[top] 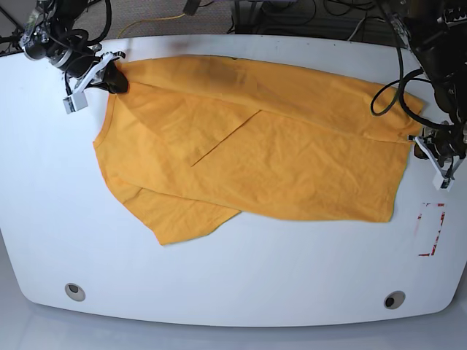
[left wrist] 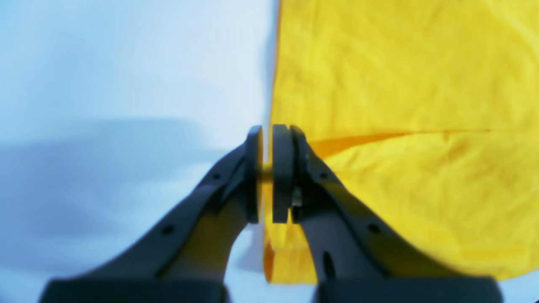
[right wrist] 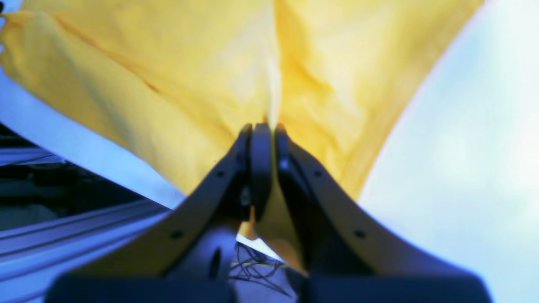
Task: Fold the T-shirt properly
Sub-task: 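Drag the held shirt edge with both grippers to straighten it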
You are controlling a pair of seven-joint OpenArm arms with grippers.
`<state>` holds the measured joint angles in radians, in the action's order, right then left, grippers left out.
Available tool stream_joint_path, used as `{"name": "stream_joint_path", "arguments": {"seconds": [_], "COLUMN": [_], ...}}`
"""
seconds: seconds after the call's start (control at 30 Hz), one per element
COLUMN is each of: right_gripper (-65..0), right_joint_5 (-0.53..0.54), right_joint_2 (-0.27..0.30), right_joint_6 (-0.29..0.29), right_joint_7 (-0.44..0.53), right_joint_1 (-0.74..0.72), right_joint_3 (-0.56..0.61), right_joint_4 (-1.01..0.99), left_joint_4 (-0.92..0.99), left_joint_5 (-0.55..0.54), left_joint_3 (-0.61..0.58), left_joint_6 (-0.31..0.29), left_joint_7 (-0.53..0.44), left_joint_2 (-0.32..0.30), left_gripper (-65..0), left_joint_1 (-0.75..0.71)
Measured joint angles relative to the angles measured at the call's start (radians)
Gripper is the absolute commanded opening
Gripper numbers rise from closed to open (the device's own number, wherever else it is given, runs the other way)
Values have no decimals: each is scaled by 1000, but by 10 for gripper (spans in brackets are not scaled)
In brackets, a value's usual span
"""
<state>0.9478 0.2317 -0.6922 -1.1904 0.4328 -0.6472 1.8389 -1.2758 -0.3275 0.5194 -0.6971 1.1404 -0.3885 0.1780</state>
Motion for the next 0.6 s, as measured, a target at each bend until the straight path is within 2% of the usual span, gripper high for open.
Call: {"name": "stream_joint_path", "arguments": {"seconds": [0.1, 0.27, 0.33, 0.47, 0.6], "right_gripper": [-650, -645, -610, -452, -268], "right_joint_5": [14, 14, 6, 9, 9], "right_joint_2": [-5, -1, 17, 37, 54], "right_joint_6": [0, 0, 0, 0, 0], "right_joint_7": [3, 4, 5, 11, 9], "right_joint_1": [-7, -40, -47, -63, -72], "right_joint_3": [1, -50, -68, -95, -135], "right_joint_4": [-28, -112, -130, -149, -152], "left_joint_4": [47, 131, 144, 148, 125], "left_joint_5": [-11, -4, -2, -7, -8], "left_joint_3": [-19, -19, -19, -23, -20], "left_joint_6": [0, 0, 0, 0, 0], "left_joint_7": [-63, -124, -145, -166, -156], "left_joint_2": [5, 1, 0, -17, -35], "left_gripper": [-615, -500, -458, -358, -303], "left_joint_1": [11, 15, 11, 13, 13]}}
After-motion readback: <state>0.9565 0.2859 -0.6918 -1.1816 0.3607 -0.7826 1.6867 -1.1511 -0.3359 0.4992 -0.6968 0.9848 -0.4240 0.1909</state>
